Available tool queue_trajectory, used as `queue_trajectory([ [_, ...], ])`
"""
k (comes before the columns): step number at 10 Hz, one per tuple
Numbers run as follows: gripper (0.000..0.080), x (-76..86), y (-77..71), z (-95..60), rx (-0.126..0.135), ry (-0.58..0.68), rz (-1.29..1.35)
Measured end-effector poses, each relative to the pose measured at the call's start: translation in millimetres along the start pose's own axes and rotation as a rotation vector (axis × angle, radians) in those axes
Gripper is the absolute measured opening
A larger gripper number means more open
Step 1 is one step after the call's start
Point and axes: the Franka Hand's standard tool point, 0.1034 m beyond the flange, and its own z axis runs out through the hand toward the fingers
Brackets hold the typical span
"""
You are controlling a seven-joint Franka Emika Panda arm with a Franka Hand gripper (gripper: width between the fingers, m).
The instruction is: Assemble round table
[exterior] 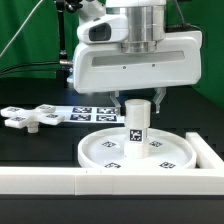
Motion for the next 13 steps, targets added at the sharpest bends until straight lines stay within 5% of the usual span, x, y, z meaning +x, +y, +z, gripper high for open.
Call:
queue_trajectory([
  [4, 0.0407, -0.4, -0.8, 0.2, 0.000, -0.002, 0.178],
  [10, 0.0408, -2.2, -3.7, 2.1, 0.051, -0.020, 0.813],
  [13, 0.0409, -2.1, -4.6, 2.5, 0.055, -0.026, 0.972],
])
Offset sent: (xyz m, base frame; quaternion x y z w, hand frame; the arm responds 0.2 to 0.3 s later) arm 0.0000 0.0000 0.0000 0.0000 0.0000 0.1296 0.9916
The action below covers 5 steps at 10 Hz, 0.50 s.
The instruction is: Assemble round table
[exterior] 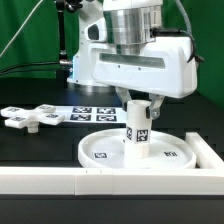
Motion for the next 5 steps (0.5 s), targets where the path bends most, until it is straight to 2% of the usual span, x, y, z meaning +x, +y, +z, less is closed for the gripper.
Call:
queue_trajectory([
  [1, 0.0409, -0.8, -0.4, 0.3, 0.000, -0.001, 0.022],
  [2, 0.0560, -1.0, -0.4, 0.6, 0.000, -0.001, 0.011],
  [3, 0.0621, -1.2, -0.4, 0.8, 0.000, -0.002, 0.010],
  [4, 0.0621, -2.0, -0.3, 0.3, -0.008, 0.000, -0.020],
  [5, 0.0644, -5.7, -1.3, -4.9, -0.033, 0.009, -0.125],
])
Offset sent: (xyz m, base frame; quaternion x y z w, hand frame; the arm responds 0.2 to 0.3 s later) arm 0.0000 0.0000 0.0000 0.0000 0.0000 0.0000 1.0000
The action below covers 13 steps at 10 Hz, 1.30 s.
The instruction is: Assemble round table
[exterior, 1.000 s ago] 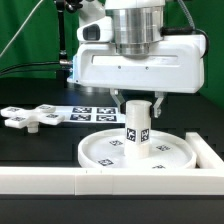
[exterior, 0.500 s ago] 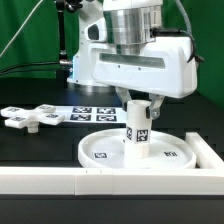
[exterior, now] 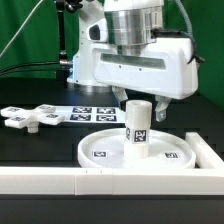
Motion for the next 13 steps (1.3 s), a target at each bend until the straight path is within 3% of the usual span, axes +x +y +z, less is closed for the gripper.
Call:
queue_trajectory([
  [3, 0.0649, -9.3, 3.8, -36.3, 0.005, -0.012, -0.216],
  [8, 0.0649, -9.6, 5.7, -33.0, 0.003, -0.014, -0.231],
  [11, 0.0649, 11.5, 43.8, -38.4, -0.013, 0.016, -0.632],
  [12, 0.0649, 21.4, 52.5, -41.7, -0.017, 0.011, -0.696],
  [13, 0.0649, 21.1, 52.1, -41.0, -0.017, 0.011, -0.671],
])
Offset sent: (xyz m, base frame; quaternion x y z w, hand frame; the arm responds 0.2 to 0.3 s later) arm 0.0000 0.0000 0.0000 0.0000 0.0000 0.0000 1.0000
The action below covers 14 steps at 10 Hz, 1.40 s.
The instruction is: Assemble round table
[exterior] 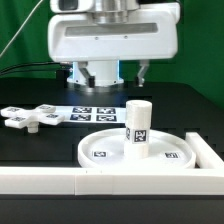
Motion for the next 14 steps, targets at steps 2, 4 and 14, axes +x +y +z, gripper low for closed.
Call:
queue_trajectory([
  [2, 0.0649, -0.5, -1.4, 1.0, 0.000, -0.002, -0.006],
  [4, 0.0649, 3.8, 2.0, 5.9, -0.057, 0.052, -0.182],
  [14, 0.0649, -19.1, 96.3, 23.5, -0.085, 0.078, -0.383],
])
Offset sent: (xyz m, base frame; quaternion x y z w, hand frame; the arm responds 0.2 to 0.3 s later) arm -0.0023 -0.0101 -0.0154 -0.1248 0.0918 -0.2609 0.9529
